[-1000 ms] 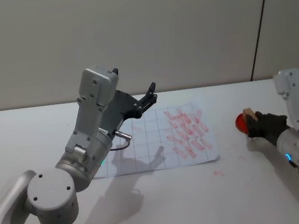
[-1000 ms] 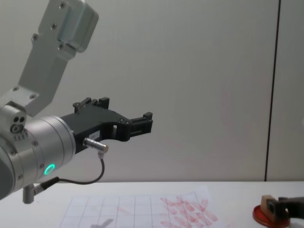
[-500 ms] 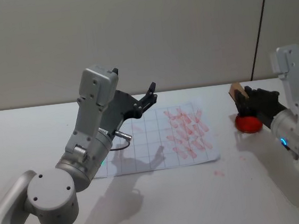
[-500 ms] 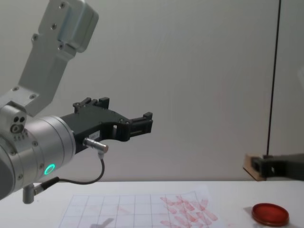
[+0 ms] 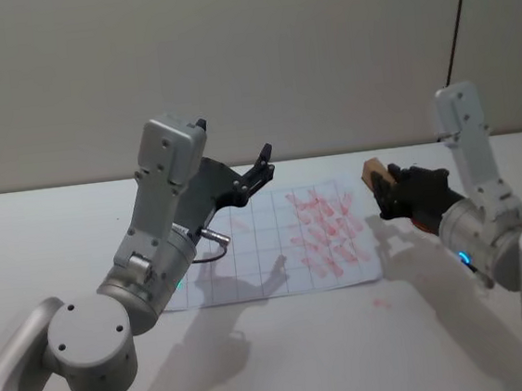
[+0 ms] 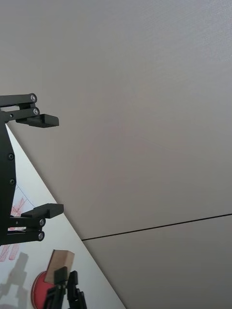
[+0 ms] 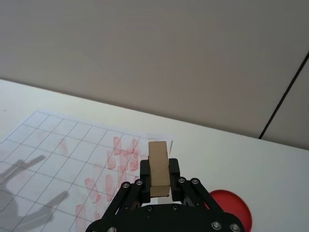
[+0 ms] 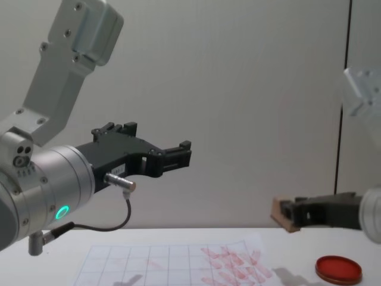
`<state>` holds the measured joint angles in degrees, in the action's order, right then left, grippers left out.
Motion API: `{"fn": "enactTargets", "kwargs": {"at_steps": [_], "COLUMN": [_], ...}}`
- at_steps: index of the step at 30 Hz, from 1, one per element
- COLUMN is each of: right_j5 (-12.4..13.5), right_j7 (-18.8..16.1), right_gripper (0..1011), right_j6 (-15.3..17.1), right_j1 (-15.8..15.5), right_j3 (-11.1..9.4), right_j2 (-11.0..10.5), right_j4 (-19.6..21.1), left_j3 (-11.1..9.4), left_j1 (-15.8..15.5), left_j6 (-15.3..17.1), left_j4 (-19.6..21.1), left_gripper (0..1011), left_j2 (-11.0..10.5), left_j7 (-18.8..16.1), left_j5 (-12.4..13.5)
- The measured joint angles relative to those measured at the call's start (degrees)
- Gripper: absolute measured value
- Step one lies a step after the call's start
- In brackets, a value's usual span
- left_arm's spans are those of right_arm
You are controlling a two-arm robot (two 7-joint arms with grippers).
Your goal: Use the one hand to pick up the stamp and affix it onto the A4 paper.
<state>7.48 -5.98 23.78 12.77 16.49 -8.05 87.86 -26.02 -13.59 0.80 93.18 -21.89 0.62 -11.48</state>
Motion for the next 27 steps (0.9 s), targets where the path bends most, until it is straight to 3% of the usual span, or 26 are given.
{"fn": "enactTargets", "kwargs": {"at_steps": [9,27], "right_j5": [-1.95,-4.48], "right_j7": [-0.94,-3.63], "right_gripper": [211,211], "right_j6": [3.11,5.97], "right_j1": [0.08,0.54], "right_j3": [1.87,4.42], "right_j2": [1.47,3.54], "right_j4": [-1.59,-4.69], "left_j3": [0.0,0.0], "left_j1": [0.0,0.0], "left_j6": [0.0,0.0], "left_j4": [0.0,0.0], "left_gripper": [1001,1002], "left_j2": [0.0,0.0], "left_j7": [0.0,0.0], "left_j5": [0.0,0.0]}}
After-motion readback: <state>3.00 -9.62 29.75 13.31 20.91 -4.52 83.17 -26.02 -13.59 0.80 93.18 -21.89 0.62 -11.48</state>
